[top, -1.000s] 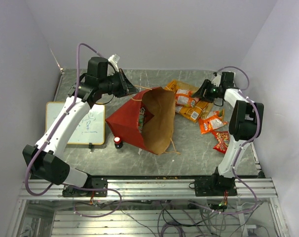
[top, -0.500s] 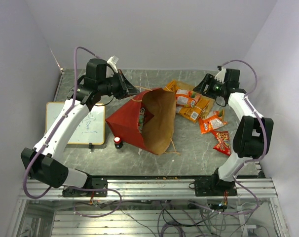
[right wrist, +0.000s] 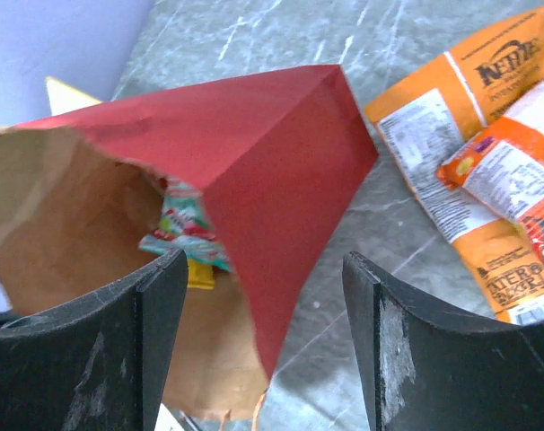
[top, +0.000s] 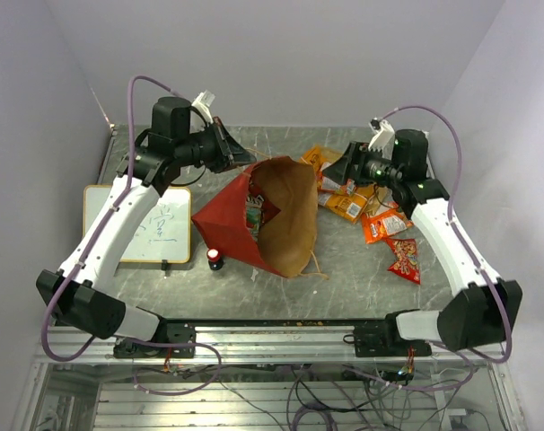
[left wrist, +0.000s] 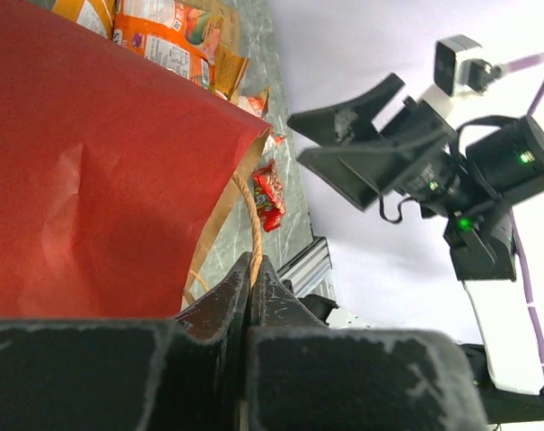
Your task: Take the snacks out of the paper bag
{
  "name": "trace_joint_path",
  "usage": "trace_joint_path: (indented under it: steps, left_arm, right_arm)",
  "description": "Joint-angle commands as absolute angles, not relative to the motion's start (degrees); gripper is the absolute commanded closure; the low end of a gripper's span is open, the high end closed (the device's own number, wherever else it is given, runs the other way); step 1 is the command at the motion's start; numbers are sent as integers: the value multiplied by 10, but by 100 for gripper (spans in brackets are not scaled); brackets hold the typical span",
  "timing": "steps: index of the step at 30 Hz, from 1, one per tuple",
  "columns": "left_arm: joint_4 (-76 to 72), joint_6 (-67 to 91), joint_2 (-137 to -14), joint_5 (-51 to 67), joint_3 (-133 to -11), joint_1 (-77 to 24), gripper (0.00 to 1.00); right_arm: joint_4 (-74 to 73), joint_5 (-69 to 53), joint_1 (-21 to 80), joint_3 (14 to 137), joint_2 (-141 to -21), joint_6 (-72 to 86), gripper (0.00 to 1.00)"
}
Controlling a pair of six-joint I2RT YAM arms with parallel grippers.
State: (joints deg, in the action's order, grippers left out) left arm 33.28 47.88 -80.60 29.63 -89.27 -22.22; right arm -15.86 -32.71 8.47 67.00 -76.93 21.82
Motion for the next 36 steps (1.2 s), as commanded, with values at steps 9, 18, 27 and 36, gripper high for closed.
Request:
trace_joint_path:
  steps: [9, 18, 27, 36]
  left_arm:
    - [335, 477, -783, 325, -866, -220, 93]
    - [334, 485, -781, 329, -873, -220, 93]
    - [321, 472, -809, 345, -901, -219, 93]
    - [356, 352, -905, 319, -1024, -216, 93]
  right_arm:
    - [-257, -272, 243, 634, -647, 195, 31]
    - [-156, -134, 434, 583, -708, 190, 29]
    - [43, 51, 505, 532, -827, 120, 21]
    - [134, -47, 503, 546, -931, 16, 20]
